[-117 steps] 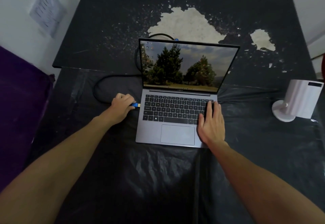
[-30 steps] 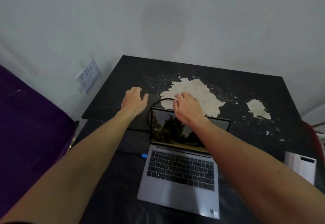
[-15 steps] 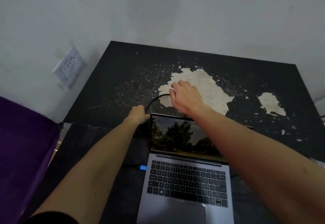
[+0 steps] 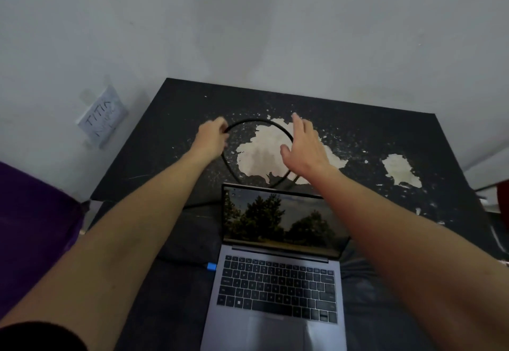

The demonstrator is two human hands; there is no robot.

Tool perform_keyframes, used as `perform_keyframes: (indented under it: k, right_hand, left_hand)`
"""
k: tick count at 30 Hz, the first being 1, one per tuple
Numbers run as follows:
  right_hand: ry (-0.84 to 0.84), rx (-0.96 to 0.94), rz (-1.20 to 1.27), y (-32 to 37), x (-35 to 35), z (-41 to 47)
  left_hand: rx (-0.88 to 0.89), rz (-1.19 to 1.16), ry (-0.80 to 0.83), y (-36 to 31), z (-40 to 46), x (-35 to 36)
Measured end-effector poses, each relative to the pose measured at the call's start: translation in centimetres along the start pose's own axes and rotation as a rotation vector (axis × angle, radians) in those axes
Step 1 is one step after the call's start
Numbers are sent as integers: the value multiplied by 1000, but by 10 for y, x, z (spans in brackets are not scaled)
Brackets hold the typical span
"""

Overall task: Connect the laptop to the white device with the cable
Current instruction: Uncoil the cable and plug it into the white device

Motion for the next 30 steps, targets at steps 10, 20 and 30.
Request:
perform_keyframes:
  k: [10, 20, 30]
  right_hand:
    - [24, 93, 582, -30, -50, -55]
    - [3, 109, 665, -42, -66, -120]
    - [-71, 289, 689, -174, -122, -162]
  left_hand:
    - [165, -240, 14, -174, -50, 15]
    - [-270, -815, 47, -213, -116, 66]
    - [115, -640, 286, -293, -174, 162]
Point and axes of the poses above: each hand's wrist, its own z-axis towards the middle knuckle, its own x-axis out of the palm, y = z × x, the point moved 10 cm from there along z, towards the middle knuckle, and after that the axes turned 12 degrees about -z, right-handed, at the moved point
